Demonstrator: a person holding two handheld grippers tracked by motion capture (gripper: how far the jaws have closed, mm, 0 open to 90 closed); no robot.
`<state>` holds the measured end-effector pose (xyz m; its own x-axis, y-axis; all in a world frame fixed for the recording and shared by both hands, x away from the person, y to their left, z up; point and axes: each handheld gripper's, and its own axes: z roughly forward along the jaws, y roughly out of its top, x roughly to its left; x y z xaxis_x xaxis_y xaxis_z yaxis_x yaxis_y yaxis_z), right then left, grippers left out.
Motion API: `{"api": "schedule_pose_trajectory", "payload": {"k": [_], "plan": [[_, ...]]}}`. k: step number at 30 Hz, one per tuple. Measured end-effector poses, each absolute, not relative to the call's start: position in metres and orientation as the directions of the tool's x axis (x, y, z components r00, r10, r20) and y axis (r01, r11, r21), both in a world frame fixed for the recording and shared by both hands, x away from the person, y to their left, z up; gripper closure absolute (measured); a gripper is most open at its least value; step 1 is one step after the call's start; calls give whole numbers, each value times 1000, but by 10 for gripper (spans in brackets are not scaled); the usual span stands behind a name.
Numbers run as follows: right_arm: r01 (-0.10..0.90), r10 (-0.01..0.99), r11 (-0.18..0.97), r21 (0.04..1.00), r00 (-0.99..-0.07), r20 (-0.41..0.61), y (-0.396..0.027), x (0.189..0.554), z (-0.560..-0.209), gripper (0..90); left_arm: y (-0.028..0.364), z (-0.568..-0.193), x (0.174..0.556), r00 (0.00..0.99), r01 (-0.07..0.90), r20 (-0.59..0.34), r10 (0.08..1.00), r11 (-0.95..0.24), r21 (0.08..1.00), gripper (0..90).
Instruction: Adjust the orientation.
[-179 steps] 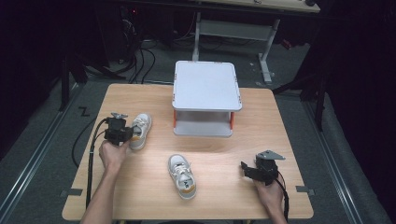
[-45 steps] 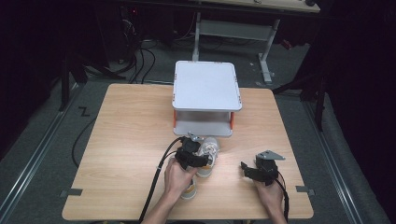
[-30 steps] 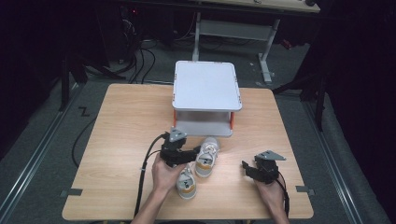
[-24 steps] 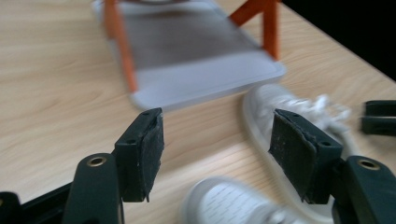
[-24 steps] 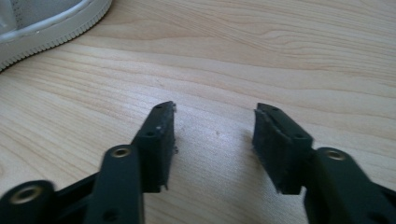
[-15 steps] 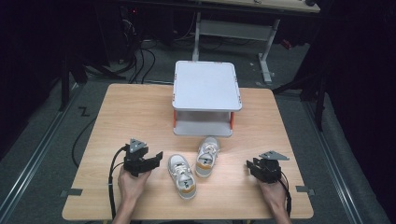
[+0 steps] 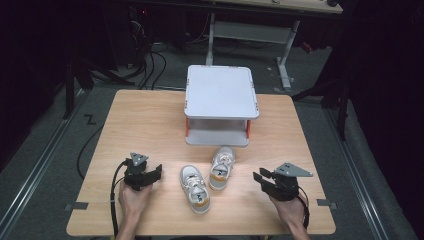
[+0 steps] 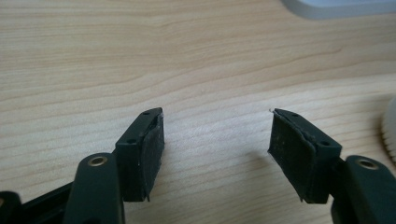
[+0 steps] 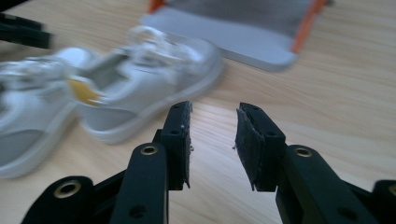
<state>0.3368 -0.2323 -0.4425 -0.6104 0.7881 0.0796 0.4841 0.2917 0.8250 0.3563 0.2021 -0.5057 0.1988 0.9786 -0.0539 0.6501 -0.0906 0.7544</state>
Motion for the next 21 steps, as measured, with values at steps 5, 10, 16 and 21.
{"api": "schedule_pose_trajectory", "payload": {"k": [5,10,16,21], "plan": [[458,692,344,820,-714,109,-194,330,-431,665,199,-506,356,199,651,-25,980,-113,751,354],[434,607,387,814,-784,129,-156,325,-428,674,198,-506,357,204,650,-20,979,-120,750,341],[422,546,453,785,-828,130,-118,327,-434,676,197,-506,357,214,651,-10,977,-135,747,317],[432,540,485,760,-832,128,-102,332,-444,661,196,-506,357,217,651,-8,976,-138,747,308]]}}
